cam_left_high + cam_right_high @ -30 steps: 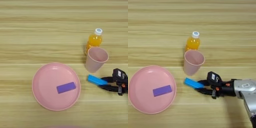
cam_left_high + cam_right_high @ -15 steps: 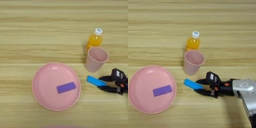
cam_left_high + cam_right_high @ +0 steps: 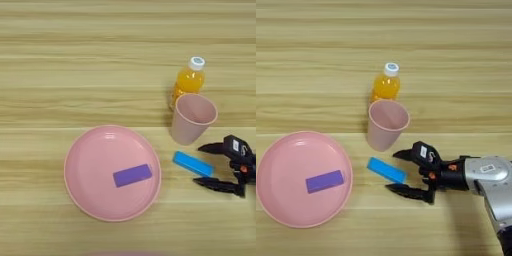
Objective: Move the objects on the table
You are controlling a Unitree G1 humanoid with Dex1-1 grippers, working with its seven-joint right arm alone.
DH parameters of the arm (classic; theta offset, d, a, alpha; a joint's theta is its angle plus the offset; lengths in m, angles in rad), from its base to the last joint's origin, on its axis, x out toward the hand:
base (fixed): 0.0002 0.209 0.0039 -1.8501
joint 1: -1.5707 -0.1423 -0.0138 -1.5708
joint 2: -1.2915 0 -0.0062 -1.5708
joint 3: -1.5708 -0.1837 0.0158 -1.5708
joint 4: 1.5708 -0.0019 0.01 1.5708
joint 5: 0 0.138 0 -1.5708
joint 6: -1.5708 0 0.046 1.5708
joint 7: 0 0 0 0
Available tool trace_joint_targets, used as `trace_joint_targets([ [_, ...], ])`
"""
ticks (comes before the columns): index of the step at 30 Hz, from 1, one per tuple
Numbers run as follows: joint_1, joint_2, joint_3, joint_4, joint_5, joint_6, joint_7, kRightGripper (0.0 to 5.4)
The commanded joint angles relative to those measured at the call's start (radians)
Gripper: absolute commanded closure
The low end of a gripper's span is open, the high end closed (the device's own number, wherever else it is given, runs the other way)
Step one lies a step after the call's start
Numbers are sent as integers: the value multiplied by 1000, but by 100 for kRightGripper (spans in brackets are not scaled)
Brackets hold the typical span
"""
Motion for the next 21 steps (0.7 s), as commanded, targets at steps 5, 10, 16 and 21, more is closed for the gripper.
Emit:
trace_joint_targets([
  [5,-56,-32,-31,-43,10,-19,-42,2],
  [10,-49,-34,-34,-66,18,-13,-38,2],
  [16,-26,-37,-39,-122,33,-2,-31,2],
  [21,-17,-38,-38,-146,38,5,-32,2],
])
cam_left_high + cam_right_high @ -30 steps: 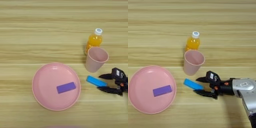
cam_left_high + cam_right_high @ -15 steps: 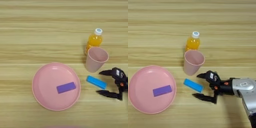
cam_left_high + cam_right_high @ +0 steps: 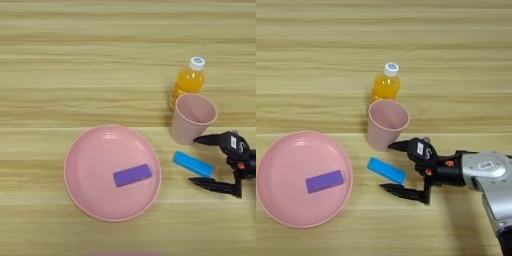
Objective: Move the objects on the table
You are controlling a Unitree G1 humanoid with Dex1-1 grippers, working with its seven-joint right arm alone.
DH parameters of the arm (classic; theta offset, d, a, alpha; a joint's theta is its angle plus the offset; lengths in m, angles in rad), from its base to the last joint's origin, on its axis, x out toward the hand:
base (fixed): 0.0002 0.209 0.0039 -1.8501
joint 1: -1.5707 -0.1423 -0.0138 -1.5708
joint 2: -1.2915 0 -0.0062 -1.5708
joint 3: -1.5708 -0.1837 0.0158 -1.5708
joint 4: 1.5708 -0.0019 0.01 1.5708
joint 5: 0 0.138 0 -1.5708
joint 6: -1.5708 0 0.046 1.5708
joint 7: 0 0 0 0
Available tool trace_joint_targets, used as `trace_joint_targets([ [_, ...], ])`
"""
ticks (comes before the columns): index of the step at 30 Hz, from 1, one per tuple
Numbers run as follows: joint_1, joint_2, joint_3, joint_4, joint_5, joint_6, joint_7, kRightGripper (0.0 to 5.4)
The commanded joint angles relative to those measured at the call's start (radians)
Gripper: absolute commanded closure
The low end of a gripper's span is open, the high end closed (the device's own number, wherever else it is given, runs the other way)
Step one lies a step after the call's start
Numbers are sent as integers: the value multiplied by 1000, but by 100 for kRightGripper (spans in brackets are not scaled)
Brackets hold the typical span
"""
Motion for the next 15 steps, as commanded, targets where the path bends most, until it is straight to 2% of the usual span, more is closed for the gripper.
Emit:
trace_joint_targets([
  [1,-26,-39,-33,-58,17,2,-32,2],
  [15,34,-48,-41,-211,45,26,-23,2],
])
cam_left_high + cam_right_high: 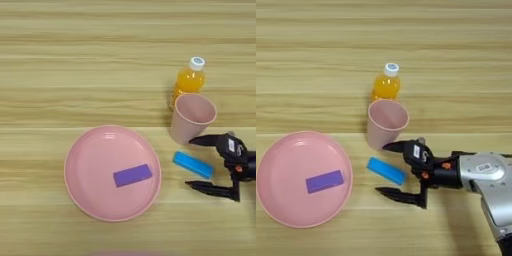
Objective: Move the objects on the table
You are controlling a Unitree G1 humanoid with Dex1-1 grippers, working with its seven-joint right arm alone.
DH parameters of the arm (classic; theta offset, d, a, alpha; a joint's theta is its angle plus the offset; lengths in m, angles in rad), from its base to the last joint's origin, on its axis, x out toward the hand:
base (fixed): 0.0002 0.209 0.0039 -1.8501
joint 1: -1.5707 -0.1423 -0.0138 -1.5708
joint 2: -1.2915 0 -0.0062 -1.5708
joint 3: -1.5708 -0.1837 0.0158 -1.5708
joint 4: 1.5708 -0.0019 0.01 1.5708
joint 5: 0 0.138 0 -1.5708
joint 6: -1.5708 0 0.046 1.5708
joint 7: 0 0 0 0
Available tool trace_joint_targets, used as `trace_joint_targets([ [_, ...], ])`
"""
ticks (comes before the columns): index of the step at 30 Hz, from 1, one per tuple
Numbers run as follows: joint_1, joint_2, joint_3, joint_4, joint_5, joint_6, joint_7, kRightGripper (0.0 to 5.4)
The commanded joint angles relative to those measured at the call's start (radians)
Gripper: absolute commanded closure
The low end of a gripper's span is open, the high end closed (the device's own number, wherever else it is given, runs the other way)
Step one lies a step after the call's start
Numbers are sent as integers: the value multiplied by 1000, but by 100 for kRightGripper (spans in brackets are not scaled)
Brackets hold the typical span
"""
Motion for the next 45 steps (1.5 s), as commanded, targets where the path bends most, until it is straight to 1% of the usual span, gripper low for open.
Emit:
trace_joint_targets([
  [1,-20,-45,-38,-83,27,4,-27,2],
  [9,9,-39,-42,-226,63,23,-32,2],
  [11,1,-25,-42,-261,83,40,-42,2],
  [15,-7,-11,-23,-328,92,74,-60,2],
  [17,-18,1,-13,-361,115,103,-65,2],
  [23,-44,21,30,-426,113,150,-83,2],
  [27,-71,33,70,-456,95,190,-106,2],
  [31,-105,50,133,-474,59,240,-135,2],
  [39,-157,83,240,-453,-4,309,-166,2],
  [45,-186,102,306,-399,-58,323,-178,2],
])
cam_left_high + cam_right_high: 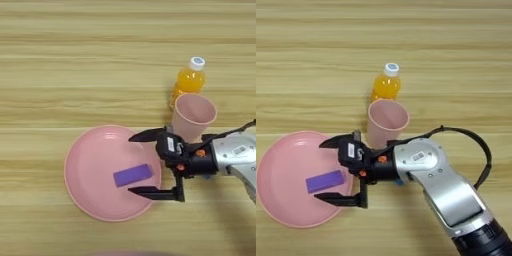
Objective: Move the objects on the table
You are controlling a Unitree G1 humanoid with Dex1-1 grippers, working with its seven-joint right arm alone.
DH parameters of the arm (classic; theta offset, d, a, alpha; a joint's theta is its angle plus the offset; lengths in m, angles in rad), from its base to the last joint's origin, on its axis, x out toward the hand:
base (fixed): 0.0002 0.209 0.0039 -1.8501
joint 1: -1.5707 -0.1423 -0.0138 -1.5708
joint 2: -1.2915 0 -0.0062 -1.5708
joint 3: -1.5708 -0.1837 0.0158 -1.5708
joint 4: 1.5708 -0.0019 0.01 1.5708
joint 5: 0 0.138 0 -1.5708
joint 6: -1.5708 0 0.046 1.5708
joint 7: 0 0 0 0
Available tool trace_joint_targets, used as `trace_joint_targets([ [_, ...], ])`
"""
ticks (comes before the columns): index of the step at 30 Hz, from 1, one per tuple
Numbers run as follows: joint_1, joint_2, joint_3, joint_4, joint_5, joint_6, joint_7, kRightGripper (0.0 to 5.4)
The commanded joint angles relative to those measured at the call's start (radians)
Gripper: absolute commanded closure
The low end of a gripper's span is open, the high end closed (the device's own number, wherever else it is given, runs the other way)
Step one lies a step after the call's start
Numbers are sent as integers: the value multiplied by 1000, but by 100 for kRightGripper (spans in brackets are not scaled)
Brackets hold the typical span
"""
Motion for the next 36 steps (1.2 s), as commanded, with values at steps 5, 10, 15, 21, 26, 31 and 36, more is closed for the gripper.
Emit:
trace_joint_targets([
  [5,-87,19,51,85,-80,-29,-53,2],
  [10,-98,32,77,146,-118,-46,-54,2],
  [15,-105,46,89,191,-136,-57,-51,2],
  [21,-110,56,97,220,-153,-67,-51,66],
  [26,-110,59,94,224,-156,-70,-47,125],
  [31,-110,60,93,226,-157,-71,-46,176],
  [36,-109,59,92,225,-150,-73,-37,227],
])
